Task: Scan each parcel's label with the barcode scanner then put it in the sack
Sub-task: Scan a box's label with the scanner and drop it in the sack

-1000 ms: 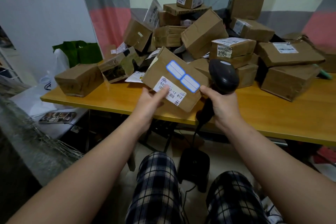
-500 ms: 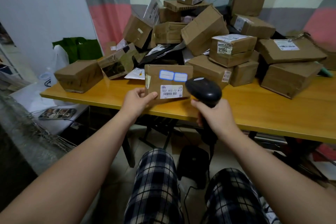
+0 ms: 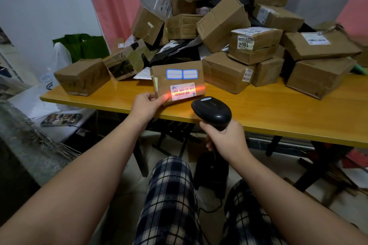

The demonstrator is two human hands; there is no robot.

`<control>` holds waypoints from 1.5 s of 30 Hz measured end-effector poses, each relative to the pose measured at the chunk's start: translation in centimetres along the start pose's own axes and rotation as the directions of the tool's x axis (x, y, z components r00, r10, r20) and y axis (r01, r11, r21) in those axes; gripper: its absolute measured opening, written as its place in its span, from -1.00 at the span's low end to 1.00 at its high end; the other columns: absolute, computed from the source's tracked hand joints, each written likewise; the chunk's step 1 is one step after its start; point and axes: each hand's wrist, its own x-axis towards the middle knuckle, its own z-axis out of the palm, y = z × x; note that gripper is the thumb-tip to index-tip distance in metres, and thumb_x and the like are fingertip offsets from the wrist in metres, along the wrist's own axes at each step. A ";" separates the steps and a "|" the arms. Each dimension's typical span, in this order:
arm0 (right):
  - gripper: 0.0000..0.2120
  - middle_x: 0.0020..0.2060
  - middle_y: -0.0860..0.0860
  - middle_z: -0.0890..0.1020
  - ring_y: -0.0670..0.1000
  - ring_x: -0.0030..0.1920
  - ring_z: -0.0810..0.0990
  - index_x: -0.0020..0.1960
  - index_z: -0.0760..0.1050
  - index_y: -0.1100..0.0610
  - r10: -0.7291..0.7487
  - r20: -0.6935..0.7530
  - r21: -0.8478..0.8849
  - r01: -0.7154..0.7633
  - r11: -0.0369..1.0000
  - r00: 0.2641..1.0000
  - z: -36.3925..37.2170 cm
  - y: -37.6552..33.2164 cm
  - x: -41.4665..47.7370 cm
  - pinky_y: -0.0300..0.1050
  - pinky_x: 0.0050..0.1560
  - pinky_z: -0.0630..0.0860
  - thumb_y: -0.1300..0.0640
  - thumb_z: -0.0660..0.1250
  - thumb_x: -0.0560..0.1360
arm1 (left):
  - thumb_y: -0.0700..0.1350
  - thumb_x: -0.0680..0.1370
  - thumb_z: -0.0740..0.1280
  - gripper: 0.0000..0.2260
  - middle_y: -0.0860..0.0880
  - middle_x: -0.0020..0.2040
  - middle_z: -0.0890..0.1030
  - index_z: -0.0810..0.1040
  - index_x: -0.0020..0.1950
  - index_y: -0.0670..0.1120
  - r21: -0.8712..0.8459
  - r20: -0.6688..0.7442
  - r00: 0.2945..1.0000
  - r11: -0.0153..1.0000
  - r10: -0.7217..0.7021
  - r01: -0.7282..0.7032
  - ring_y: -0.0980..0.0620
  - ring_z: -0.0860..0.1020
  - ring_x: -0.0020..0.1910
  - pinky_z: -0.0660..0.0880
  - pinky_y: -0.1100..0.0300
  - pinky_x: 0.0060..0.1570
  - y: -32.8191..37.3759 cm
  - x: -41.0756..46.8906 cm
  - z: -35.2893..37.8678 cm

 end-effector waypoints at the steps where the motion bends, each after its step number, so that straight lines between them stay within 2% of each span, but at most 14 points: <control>1: -0.79 -0.45 -0.01 0.58 -0.04 -0.49 0.58 0.05 0.55 0.19 -0.001 0.005 0.001 0.001 1.000 1.000 0.0 -0.1 -0.1 -0.19 -0.45 0.52 0.10 0.42 0.48 | 0.02 0.52 0.40 -0.62 0.00 0.09 0.57 0.50 0.26 -0.13 -0.001 0.001 1.000 1.000 -0.007 0.007 0.06 0.52 0.03 0.49 0.20 -0.01 -0.1 0.0 0.0; 5: -0.78 -0.45 -0.01 0.58 -0.03 -0.48 0.58 0.06 0.55 0.19 0.011 0.012 0.011 -0.011 1.000 1.000 0.0 -0.1 -0.1 -0.17 -0.44 0.54 0.09 0.42 0.48 | 0.02 0.51 0.40 -0.60 -0.04 0.12 0.59 0.51 0.27 -0.14 -0.008 -0.001 1.000 1.000 -0.022 0.022 0.01 0.54 0.09 0.50 0.06 0.15 -0.1 0.1 -0.1; 10: -0.79 -0.44 0.02 0.58 -0.01 -0.48 0.58 0.05 0.55 0.19 0.042 0.035 0.036 -0.043 0.998 0.999 -0.1 -0.2 0.0 -0.13 -0.42 0.55 0.09 0.42 0.48 | -0.01 0.53 0.39 -0.62 -0.04 0.10 0.60 0.53 0.26 -0.18 -0.016 -0.002 1.000 1.000 -0.001 0.001 0.11 0.52 -0.03 0.40 0.30 -0.14 0.0 0.1 -0.1; 17: -0.81 -0.44 0.03 0.58 -0.01 -0.50 0.57 -0.01 0.56 0.21 0.013 0.035 0.060 -0.015 0.998 0.999 0.2 -0.6 0.3 -0.15 -0.44 0.55 0.10 0.43 0.48 | -0.04 0.53 0.39 -0.61 -0.01 0.07 0.60 0.49 0.30 -0.18 -0.090 -0.034 0.999 0.996 0.001 -0.004 0.13 0.53 -0.03 0.38 0.36 -0.18 -0.1 -0.1 0.1; 23: -0.78 -0.47 0.02 0.56 0.01 -0.50 0.57 -0.01 0.56 0.23 -0.033 0.076 0.081 0.027 0.996 0.997 2.4 -2.4 2.3 -0.05 -0.40 0.57 0.09 0.45 0.46 | -0.05 0.52 0.40 -0.57 -0.03 0.06 0.65 0.47 0.32 -0.20 -0.229 -0.162 0.986 0.971 0.036 -0.073 0.17 0.61 -0.02 0.48 0.39 -0.12 -1.3 -1.2 -1.8; 27: -0.83 -0.51 -0.06 0.56 -0.04 -0.51 0.54 -0.05 0.57 0.21 -0.115 0.185 0.103 0.097 0.990 0.976 5.9 -3.7 3.3 -0.11 -0.42 0.53 0.13 0.47 0.44 | -0.06 0.51 0.42 -0.55 -0.09 0.14 0.63 0.44 0.34 -0.21 -0.334 -0.284 0.959 0.936 0.011 -0.109 0.06 0.61 0.11 0.52 0.26 0.12 -2.6 -3.2 -5.7; 29: -0.81 -0.46 -0.12 0.59 -0.10 -0.45 0.56 -0.02 0.59 0.17 -0.178 0.265 0.111 0.153 0.982 0.948 8.9 -4.2 3.5 -0.22 -0.38 0.48 0.12 0.49 0.42 | -0.12 0.52 0.41 -0.68 -0.03 0.04 0.66 0.50 0.24 -0.17 -0.332 -0.394 0.919 0.930 0.013 -0.156 0.10 0.63 0.02 0.52 0.29 0.09 -4.1 -4.9 -8.7; 31: -0.79 -0.40 -0.20 0.61 -0.21 -0.36 0.56 0.00 0.59 0.11 -0.214 0.355 0.107 0.188 0.976 0.910 12.2 -4.6 3.3 -0.34 -0.29 0.44 0.10 0.50 0.41 | -0.18 0.52 0.40 -0.82 0.04 -0.06 0.64 0.52 0.09 -0.05 -0.285 -0.543 0.840 0.941 -0.001 -0.184 0.11 0.57 -0.10 0.48 0.37 -0.05 -6.2 -7.3 -12.0; 32: -0.78 -0.36 -0.23 0.62 -0.23 -0.31 0.56 0.02 0.59 0.09 -0.216 0.408 0.104 0.190 0.976 0.887 14.0 -4.6 3.0 -0.35 -0.24 0.43 0.09 0.51 0.41 | -0.18 0.52 0.41 -0.82 0.03 -0.07 0.62 0.51 0.08 -0.03 -0.250 -0.605 0.796 0.952 -0.010 -0.178 0.10 0.52 -0.13 0.46 0.39 -0.10 -7.3 -8.6 -13.6; 35: -0.66 -0.15 -0.16 0.64 -0.11 -0.07 0.61 0.10 0.55 -0.02 -0.201 0.563 0.080 0.189 0.979 0.802 19.1 -4.3 1.4 -0.18 -0.04 0.49 0.05 0.54 0.37 | -0.16 0.49 0.44 -0.70 0.01 -0.08 0.57 0.48 0.19 -0.09 -0.120 -0.742 0.669 0.990 -0.040 -0.074 0.23 0.42 -0.29 0.41 0.45 -0.24 -11.7 -13.0 -18.0; 38: -0.64 -0.04 -0.14 0.65 -0.08 0.10 0.61 0.02 0.49 -0.21 -0.203 0.672 0.020 0.257 0.966 0.712 23.4 -3.4 -0.8 -0.09 0.14 0.52 0.01 0.56 0.33 | -0.20 0.47 0.46 -0.68 0.04 -0.12 0.56 0.48 0.18 -0.11 -0.069 -0.822 0.563 0.996 -0.085 0.050 0.27 0.38 -0.39 0.38 0.48 -0.33 -16.0 -17.0 -20.9; 40: -0.67 0.00 -0.04 0.67 0.00 0.11 0.61 0.03 0.50 -0.15 -0.202 0.723 -0.045 0.337 0.941 0.661 25.7 -2.8 -1.9 -0.02 0.13 0.53 0.00 0.55 0.35 | -0.21 0.45 0.47 -0.68 0.01 -0.16 0.55 0.47 0.16 -0.15 -0.049 -0.854 0.507 0.987 -0.122 0.154 0.24 0.41 -0.40 0.38 0.47 -0.37 -18.3 -19.2 -22.0; 42: -0.64 0.01 0.01 0.67 0.06 0.12 0.60 0.10 0.54 0.02 -0.199 0.763 -0.090 0.406 0.909 0.615 27.7 -2.3 -2.6 0.01 0.12 0.52 0.00 0.54 0.37 | -0.18 0.44 0.49 -0.66 -0.04 -0.11 0.56 0.47 0.15 -0.11 -0.036 -0.865 0.476 0.966 -0.158 0.255 0.19 0.45 -0.33 0.41 0.44 -0.34 -20.3 -20.7 -23.0; 45: -0.60 0.00 -0.01 0.67 0.04 0.09 0.60 0.14 0.56 0.05 -0.188 0.817 -0.109 0.467 0.877 0.545 30.7 -1.9 -2.8 0.03 0.10 0.54 -0.06 0.52 0.37 | -0.08 0.43 0.50 -0.61 -0.03 0.05 0.56 0.46 0.18 -0.09 0.035 -0.854 0.488 0.915 -0.181 0.402 0.06 0.54 -0.07 0.51 0.22 -0.08 -22.5 -21.2 -24.4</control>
